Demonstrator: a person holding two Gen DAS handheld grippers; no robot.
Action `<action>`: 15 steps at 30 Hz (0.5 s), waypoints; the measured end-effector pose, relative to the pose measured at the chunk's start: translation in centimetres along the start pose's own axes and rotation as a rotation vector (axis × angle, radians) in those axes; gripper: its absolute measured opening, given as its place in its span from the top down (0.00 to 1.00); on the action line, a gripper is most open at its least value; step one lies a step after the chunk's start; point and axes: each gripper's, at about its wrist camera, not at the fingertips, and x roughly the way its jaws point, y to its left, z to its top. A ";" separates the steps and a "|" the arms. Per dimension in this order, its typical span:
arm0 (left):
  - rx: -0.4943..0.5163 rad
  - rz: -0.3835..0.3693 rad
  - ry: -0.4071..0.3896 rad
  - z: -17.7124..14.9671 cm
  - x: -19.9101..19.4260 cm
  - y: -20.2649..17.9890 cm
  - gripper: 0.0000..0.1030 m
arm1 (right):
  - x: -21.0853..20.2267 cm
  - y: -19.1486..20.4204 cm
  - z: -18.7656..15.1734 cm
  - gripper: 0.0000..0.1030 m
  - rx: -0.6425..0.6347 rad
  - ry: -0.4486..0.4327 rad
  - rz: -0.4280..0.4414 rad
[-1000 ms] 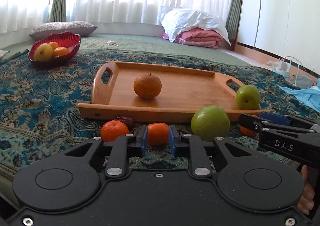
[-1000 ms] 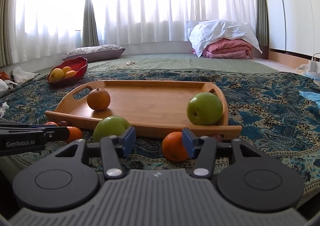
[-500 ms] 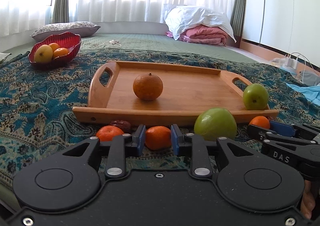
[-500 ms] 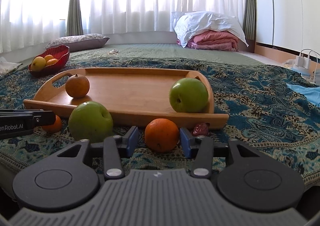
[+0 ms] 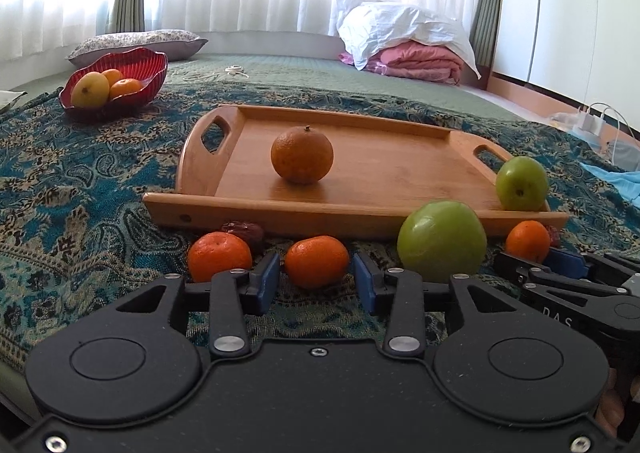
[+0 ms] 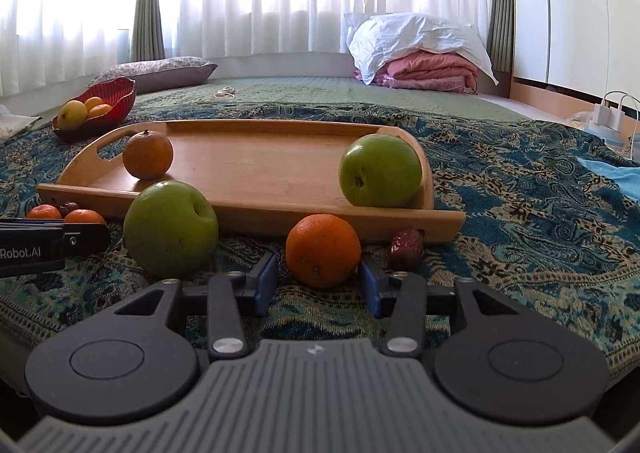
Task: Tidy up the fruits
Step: 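Move both open grippers back toward the tangerines in front of the tray, then grasp a tangerine with the left gripper while the right gripper grasps another tangerine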
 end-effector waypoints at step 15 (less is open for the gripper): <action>0.026 0.018 -0.025 -0.7 0.2 -0.3 0.69 | 0.7 0.5 -0.3 0.57 -0.013 -0.035 -0.029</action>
